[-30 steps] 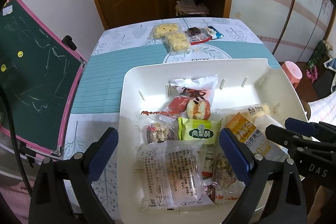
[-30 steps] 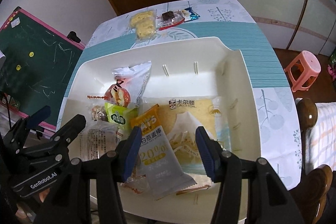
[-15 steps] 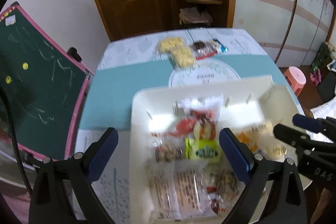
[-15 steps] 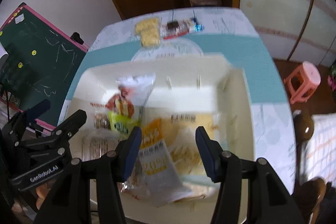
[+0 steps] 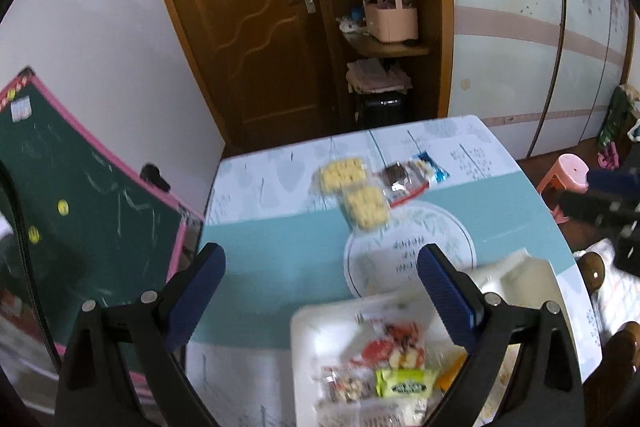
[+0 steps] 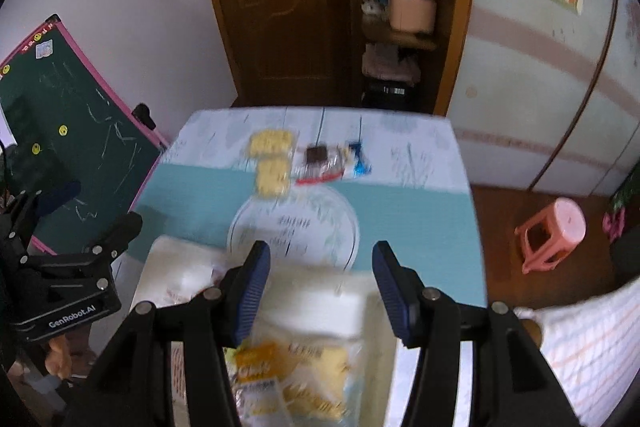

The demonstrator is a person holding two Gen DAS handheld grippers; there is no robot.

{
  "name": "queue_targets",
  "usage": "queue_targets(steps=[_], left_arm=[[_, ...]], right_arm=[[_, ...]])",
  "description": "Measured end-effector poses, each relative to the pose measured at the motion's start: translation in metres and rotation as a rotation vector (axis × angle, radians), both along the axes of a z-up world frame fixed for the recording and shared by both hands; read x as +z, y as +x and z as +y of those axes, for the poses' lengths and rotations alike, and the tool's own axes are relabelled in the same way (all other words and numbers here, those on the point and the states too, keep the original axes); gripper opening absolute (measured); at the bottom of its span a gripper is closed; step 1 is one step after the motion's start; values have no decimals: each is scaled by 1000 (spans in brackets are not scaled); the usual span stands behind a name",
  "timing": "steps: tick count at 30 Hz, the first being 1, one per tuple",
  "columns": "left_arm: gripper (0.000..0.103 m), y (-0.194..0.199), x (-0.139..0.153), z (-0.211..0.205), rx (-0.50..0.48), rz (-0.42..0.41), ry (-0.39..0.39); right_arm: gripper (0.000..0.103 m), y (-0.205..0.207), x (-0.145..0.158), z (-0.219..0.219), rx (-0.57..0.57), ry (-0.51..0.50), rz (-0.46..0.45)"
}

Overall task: Organize snacks
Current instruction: 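Move both tools back over the remaining snacks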

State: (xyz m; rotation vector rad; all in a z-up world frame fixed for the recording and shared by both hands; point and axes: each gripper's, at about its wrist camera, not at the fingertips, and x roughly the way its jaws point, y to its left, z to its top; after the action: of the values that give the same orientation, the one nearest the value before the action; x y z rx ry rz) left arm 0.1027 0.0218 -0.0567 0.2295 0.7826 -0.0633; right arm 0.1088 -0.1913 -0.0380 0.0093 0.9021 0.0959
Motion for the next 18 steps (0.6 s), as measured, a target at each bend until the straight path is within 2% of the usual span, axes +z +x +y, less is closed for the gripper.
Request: queue_targets(steps=[7,10,14,18], left_arm=[[96,47,32,-5,-10,-30,24],[96,72,39,-6,-11,-7,2],[96,112,42,-9,-1,25,-1],[96,160,33,-13,24,85,-23]], right_arm=[[54,46,60,-11,-22,-68,-104],[54,74,75,-17,-41,-82,-103],[54,117,78,-23,-63,-101,-67],[54,165,61,-27,-59,-111,-5]])
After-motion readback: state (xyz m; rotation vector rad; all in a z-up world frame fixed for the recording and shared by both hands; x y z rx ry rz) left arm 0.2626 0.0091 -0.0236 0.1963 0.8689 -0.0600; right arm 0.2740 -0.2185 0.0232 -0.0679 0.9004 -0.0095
